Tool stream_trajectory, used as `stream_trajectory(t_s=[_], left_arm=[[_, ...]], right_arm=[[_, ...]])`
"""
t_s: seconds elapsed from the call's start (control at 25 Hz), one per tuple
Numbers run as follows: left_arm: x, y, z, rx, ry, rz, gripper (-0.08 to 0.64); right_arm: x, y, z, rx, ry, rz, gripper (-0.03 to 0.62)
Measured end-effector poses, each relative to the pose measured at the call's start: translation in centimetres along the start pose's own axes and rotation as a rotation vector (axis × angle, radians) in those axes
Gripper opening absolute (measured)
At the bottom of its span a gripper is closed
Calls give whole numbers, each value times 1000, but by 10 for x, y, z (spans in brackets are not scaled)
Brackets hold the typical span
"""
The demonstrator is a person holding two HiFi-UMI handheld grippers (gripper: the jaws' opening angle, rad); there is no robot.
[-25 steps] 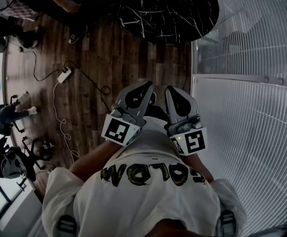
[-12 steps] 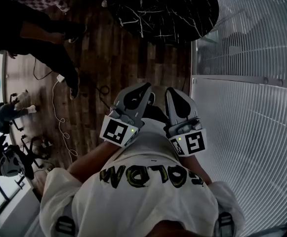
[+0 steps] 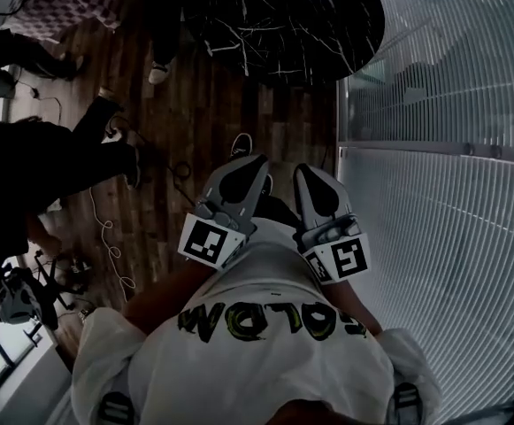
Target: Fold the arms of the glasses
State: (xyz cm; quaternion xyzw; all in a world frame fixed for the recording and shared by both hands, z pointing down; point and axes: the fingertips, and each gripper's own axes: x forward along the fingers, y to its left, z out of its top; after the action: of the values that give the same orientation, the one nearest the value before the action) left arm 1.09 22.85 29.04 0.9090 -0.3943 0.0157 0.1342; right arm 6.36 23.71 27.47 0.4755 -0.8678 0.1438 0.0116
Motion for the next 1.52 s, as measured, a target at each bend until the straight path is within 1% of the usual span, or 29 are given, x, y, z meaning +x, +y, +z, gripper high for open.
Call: stream_trajectory(t_s=[0.2,0.32,0.44,0.6,0.76,0.84,0.92,1.16,1.32,1.52], left_arm=[[16,16,-1,-6,2,2,2],[30,34,-3,-22,14,11,2],[48,55,2,-27,8,19,2],[75,90,13,-37,9,24,2],[103,134,29,-42,12,29,2],[116,156,34,-56,22,29,2],[128,177,39,-70,32,25,2],[153,231,58,-66,40,9,2],[168,254,64,-54,43,-13,2],[181,269,65,-56,50,-40,2]], right_arm=[[21,-9,3,-4,6,8,2],[37,-23,5,-4,11,-5,2],[57,-38,7,-1,23,-21,2],[96,-55,17,-4,32,-25,2],[146,-69,33,-20,38,-24,2],[170,-75,40,-35,39,-26,2],[194,-81,46,-48,42,-27,2],[258,-91,65,-69,40,-31,2],[286,-101,70,-84,45,-44,2],[302,-110,72,-93,38,-62,2]])
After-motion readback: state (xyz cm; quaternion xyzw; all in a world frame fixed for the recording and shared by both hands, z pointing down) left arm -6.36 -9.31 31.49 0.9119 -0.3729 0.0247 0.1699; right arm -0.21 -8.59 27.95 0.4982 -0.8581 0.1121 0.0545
